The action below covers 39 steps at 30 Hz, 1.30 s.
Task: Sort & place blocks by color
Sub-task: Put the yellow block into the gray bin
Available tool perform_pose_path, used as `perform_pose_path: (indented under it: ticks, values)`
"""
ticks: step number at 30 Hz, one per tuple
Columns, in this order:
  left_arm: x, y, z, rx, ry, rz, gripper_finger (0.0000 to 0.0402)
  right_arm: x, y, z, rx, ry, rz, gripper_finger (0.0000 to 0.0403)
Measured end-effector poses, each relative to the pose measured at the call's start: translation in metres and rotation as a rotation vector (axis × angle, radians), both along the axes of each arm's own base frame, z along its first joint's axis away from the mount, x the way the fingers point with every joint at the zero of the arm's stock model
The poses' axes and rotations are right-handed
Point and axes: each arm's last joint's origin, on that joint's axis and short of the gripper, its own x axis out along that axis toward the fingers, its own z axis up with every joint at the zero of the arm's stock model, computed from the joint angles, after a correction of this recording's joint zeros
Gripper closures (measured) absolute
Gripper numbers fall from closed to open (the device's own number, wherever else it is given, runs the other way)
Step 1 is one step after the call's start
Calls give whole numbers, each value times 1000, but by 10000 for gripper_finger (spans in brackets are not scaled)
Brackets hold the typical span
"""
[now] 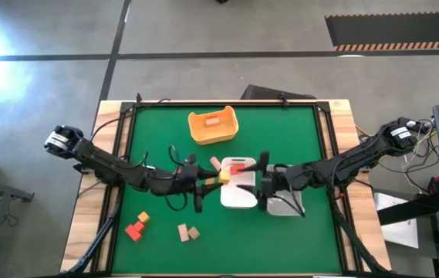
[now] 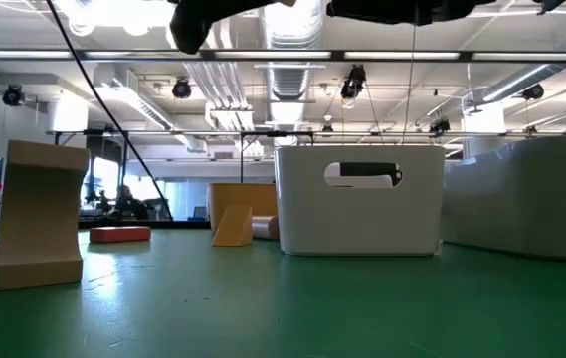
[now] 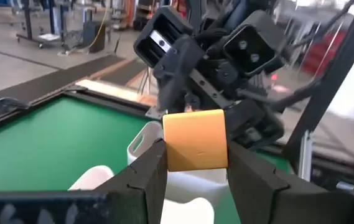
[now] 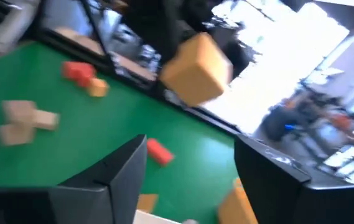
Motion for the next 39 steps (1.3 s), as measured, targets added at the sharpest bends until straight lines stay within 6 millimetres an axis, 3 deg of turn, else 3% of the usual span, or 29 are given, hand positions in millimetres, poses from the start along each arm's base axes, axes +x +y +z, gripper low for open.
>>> perform_pose_path:
  ticks: [4, 13, 22, 28, 39]
  values:
    - [-2, 3, -3, -64, -115, 7, 271, 1, -1, 8, -62, -73, -20, 163]
    - [-5, 6, -4, -92, -186, 13, 271, 5, 2, 24, -154, -129, 36, 172]
    - [14, 2, -12, -104, -233, 21, 270, 6, 2, 28, -195, -134, 38, 174]
    - [24, 1, -15, -147, -354, 14, 270, 6, 2, 27, -222, -124, 41, 174]
    - [42, -4, -20, -177, -368, 0, 270, 6, 2, 26, -293, -117, 60, 176]
